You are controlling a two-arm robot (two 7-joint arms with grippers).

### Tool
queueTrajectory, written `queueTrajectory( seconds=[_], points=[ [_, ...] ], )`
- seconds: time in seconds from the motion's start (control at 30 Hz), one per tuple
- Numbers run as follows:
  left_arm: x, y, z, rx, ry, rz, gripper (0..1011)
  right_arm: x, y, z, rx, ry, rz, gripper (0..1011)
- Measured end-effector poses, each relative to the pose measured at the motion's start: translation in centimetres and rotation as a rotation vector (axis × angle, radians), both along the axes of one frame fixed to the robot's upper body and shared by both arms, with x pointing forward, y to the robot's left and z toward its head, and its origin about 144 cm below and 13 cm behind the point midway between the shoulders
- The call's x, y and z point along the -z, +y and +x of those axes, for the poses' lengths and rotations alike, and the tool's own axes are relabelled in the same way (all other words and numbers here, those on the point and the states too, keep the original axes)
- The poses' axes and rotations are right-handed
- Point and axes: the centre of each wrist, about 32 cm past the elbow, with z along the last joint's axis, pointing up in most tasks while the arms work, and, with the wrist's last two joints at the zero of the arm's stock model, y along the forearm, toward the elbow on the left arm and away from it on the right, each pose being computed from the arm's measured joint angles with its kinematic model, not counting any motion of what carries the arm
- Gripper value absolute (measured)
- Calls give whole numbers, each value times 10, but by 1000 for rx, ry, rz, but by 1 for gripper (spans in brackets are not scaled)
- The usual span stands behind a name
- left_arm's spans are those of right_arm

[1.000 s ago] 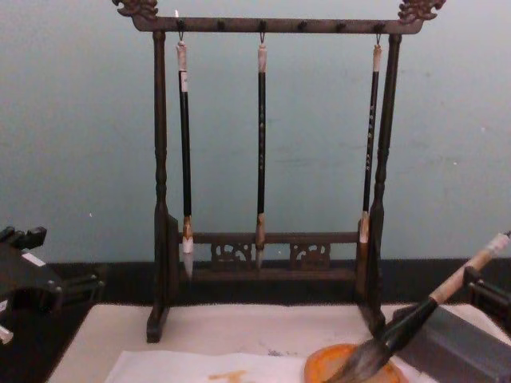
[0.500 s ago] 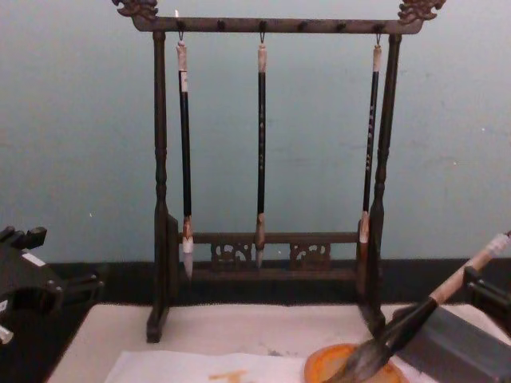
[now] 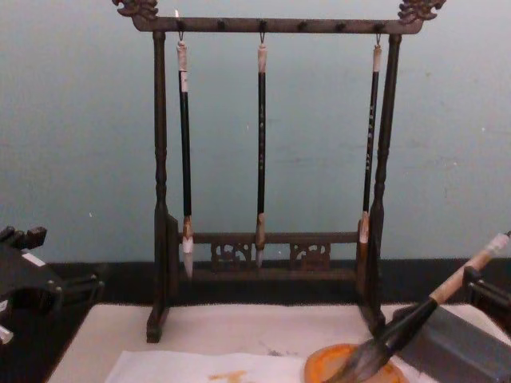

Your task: Pick up the brush from the inkstone, write on the paper, then place the brush back to its original position.

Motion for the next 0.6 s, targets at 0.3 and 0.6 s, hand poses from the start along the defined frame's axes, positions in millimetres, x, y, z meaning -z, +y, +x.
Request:
queueTrajectory(
  seconds=[0.3, 0.6],
  points=[
    [0, 0, 0, 0, 0, 0, 1010, 0, 0, 0, 0, 0, 0, 1000],
    [0, 0, 0, 0, 0, 0, 1010, 0, 0, 0, 0, 0, 0, 1000]
  ],
)
